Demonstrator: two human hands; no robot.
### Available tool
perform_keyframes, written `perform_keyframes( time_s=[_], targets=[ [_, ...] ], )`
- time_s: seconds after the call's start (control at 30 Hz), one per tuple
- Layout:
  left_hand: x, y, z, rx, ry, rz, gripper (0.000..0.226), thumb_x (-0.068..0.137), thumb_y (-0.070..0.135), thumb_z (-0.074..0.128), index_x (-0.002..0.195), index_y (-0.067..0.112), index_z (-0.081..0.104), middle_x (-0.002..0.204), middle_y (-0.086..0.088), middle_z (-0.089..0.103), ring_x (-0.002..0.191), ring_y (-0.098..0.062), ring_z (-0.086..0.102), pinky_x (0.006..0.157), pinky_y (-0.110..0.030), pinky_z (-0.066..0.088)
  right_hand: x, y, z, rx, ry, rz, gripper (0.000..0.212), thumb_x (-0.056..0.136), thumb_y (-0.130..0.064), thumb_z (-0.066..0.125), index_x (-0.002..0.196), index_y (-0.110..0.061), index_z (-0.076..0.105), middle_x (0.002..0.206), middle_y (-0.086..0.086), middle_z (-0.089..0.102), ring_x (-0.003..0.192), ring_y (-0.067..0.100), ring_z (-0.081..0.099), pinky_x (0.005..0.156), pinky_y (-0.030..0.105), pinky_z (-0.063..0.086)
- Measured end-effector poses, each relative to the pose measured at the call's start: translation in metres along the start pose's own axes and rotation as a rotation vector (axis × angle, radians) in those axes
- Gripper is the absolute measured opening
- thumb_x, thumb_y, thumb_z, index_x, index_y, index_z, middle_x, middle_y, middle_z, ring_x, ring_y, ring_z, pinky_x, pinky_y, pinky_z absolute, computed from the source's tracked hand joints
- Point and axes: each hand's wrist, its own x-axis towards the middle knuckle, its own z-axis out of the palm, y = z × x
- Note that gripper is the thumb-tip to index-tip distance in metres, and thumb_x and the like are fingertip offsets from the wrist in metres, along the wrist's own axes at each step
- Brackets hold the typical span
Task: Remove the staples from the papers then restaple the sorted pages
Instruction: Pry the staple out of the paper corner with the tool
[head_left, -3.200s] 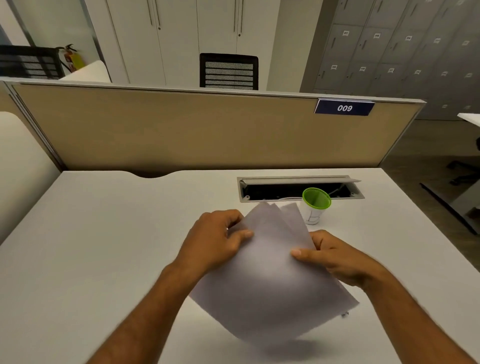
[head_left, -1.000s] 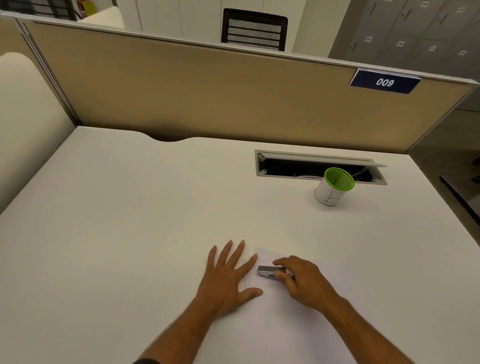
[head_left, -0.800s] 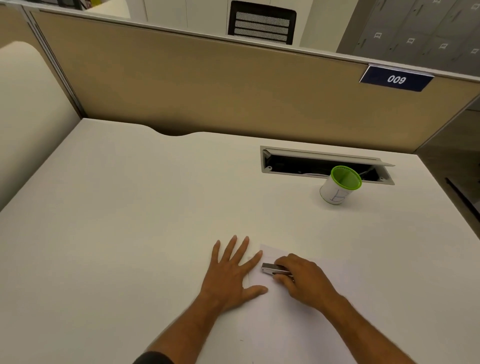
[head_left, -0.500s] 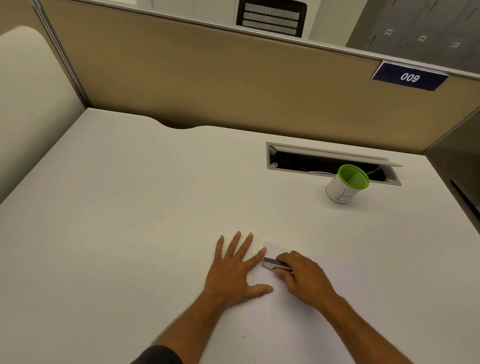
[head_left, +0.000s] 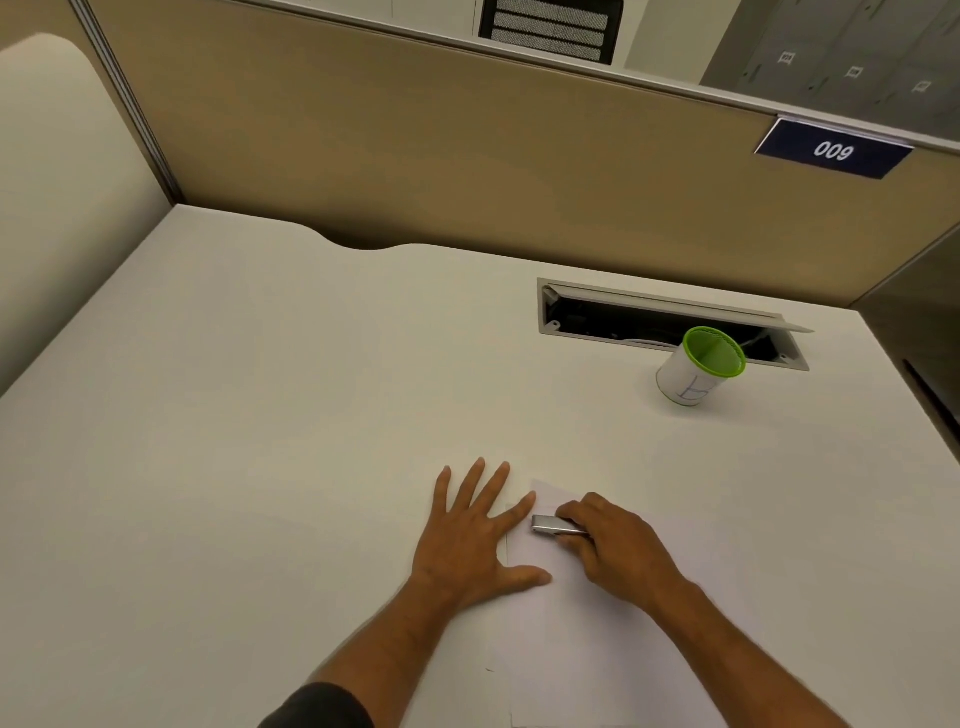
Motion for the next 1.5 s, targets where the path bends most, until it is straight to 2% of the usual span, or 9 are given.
perform_keyframes(
  time_s=[0.2,0.4,0.77,0.87,0.97,1.13,1.27,1.37,1.5],
  targets=[
    [0.001,0.0,0.001,0.0,0.0,0.0,0.094,0.07,0.097,0.027,0.15,0.047,0.023,0.165,0.002,0.009,0.152,-0.025,-0.003,0.116,-0.064,0.004,0.002,0.002,-0.002,-0.021,-0.026,-0.021,0.029,0.096,-0.036,0.047,0.124,-0.032,0.056,0.109,-0.005,0.062,0.092,0.014,0.058,0.078,0.029,0.05],
    [0.001,0.0,0.0,-0.003,0.004,0.009,0.095,0.07,0.096,0.027,0.15,0.046,0.023,0.165,0.002,0.007,0.152,-0.026,-0.004,0.115,-0.065,0.002,0.004,-0.001,-0.001,-0.137,-0.037,-0.036,0.031,0.097,-0.038,0.044,0.127,-0.035,0.051,0.111,-0.006,0.059,0.096,0.016,0.055,0.074,0.03,0.05],
    [0.001,0.0,0.001,0.008,-0.008,0.001,0.097,0.069,0.097,0.026,0.15,0.046,0.022,0.165,0.0,0.009,0.152,-0.026,-0.003,0.116,-0.065,0.004,-0.002,-0.02,0.008,-0.186,-0.012,0.062,0.033,0.092,-0.035,0.046,0.124,-0.031,0.051,0.104,-0.004,0.062,0.08,0.022,0.062,0.064,0.032,0.051],
    [0.001,0.0,0.0,0.012,-0.013,0.003,0.097,0.069,0.097,0.026,0.151,0.046,0.022,0.165,0.0,0.007,0.152,-0.026,-0.004,0.116,-0.066,0.004,-0.001,-0.027,0.006,-0.158,-0.007,0.104,0.028,0.091,-0.037,0.045,0.115,-0.029,0.056,0.097,-0.005,0.064,0.076,0.02,0.062,0.064,0.031,0.051],
    [0.001,0.0,-0.001,0.004,-0.013,0.008,0.096,0.069,0.097,0.026,0.151,0.046,0.022,0.165,0.0,0.007,0.152,-0.027,-0.005,0.116,-0.066,0.004,0.005,-0.032,0.002,-0.132,-0.015,0.168,0.02,0.089,-0.037,0.048,0.1,-0.026,0.062,0.087,-0.006,0.066,0.069,0.015,0.057,0.058,0.025,0.042],
    [0.001,0.001,-0.001,0.01,-0.019,0.003,0.099,0.068,0.098,0.024,0.151,0.045,0.022,0.165,0.0,0.006,0.152,-0.026,-0.006,0.116,-0.066,0.002,0.013,-0.038,-0.007,-0.018,-0.065,0.324,0.019,0.086,-0.039,0.055,0.086,-0.025,0.067,0.077,-0.004,0.068,0.066,0.015,0.06,0.057,0.025,0.048],
    [0.001,0.001,0.0,-0.005,-0.003,0.001,0.099,0.067,0.098,0.025,0.15,0.044,0.025,0.165,0.001,0.01,0.152,-0.026,-0.003,0.116,-0.066,0.004,0.02,-0.039,-0.013,0.176,-0.103,0.444,0.023,0.083,-0.037,0.061,0.08,-0.017,0.072,0.075,0.002,0.07,0.065,0.017,0.063,0.052,0.024,0.044],
    [0.001,0.001,0.002,-0.009,0.009,-0.001,0.098,0.067,0.098,0.026,0.15,0.044,0.027,0.165,0.001,0.013,0.152,-0.026,0.0,0.116,-0.066,0.005,0.022,-0.037,-0.017,0.418,-0.119,0.53,0.029,0.082,-0.034,0.065,0.071,-0.008,0.071,0.063,0.008,0.071,0.051,0.02,0.062,0.048,0.026,0.048],
    [0.001,0.001,0.003,-0.007,0.02,-0.002,0.097,0.067,0.098,0.027,0.149,0.045,0.027,0.165,0.001,0.014,0.152,-0.026,0.001,0.116,-0.065,0.005,0.01,-0.025,-0.015,0.613,-0.005,0.505,0.011,0.083,-0.03,0.068,0.078,-0.022,0.073,0.065,0.001,0.071,0.05,0.014,0.065,0.047,0.023,0.049]
  ],
)
